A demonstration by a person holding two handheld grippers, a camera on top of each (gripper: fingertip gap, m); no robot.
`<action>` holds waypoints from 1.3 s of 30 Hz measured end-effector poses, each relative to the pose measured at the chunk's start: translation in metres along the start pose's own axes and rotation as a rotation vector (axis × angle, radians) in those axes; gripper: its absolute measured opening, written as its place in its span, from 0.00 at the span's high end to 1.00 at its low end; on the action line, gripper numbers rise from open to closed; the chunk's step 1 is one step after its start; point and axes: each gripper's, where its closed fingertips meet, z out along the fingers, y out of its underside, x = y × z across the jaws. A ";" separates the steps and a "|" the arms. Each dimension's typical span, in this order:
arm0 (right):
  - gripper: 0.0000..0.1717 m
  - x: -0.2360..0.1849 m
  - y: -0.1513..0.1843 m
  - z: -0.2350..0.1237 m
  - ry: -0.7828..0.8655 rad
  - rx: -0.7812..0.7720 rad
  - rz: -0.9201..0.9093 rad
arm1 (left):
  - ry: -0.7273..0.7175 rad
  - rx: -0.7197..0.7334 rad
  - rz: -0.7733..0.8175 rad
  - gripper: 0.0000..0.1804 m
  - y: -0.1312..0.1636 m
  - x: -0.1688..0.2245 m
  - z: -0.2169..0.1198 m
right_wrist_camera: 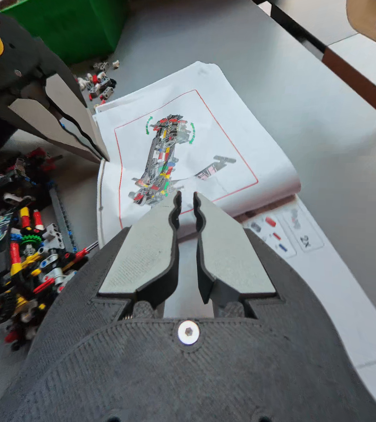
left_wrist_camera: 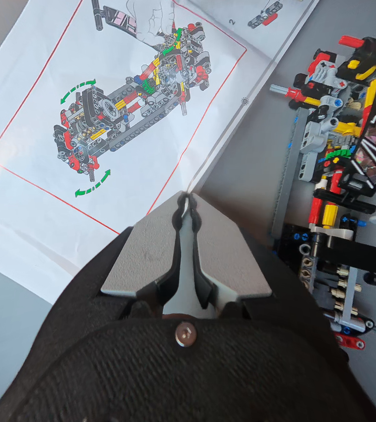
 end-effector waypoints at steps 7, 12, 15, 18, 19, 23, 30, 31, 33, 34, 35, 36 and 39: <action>1.00 0.007 0.011 0.033 -0.087 -0.157 -0.062 | -0.061 0.072 -0.062 0.91 -0.010 -0.021 -0.011; 1.00 0.007 0.013 0.034 -0.053 -0.161 -0.094 | -0.080 0.077 -0.052 0.90 -0.013 -0.018 0.000; 1.00 0.006 0.013 0.035 -0.023 -0.160 -0.140 | -0.104 0.050 -0.029 0.92 -0.009 -0.017 0.005; 1.00 0.006 0.013 0.035 -0.013 -0.154 -0.156 | -0.086 0.043 -0.021 1.00 -0.008 -0.012 0.005; 1.00 0.006 0.012 0.035 -0.016 -0.151 -0.155 | -0.086 0.044 -0.022 1.00 -0.007 -0.012 0.005; 1.00 0.005 0.011 0.034 -0.032 -0.143 -0.137 | -0.079 0.048 -0.034 1.00 -0.007 -0.011 0.005; 1.00 0.006 0.012 0.033 -0.024 -0.144 -0.145 | -0.087 0.049 -0.034 1.00 -0.007 -0.011 0.005; 1.00 0.005 0.011 0.033 -0.026 -0.143 -0.145 | -0.084 0.051 -0.038 1.00 -0.007 -0.011 0.005; 1.00 0.005 0.011 0.033 -0.033 -0.140 -0.139 | -0.071 0.057 -0.052 1.00 -0.007 -0.011 0.005; 1.00 0.005 0.011 0.033 -0.039 -0.139 -0.134 | -0.064 0.061 -0.057 1.00 -0.006 -0.011 0.004; 1.00 0.005 0.011 0.033 -0.046 -0.138 -0.125 | -0.059 0.063 -0.061 1.00 -0.006 -0.011 0.004; 1.00 0.005 0.010 0.032 -0.053 -0.137 -0.116 | -0.056 0.065 -0.065 1.00 -0.006 -0.011 0.004; 1.00 0.005 0.010 0.032 -0.065 -0.135 -0.103 | -0.056 0.069 -0.067 1.00 -0.006 -0.010 0.004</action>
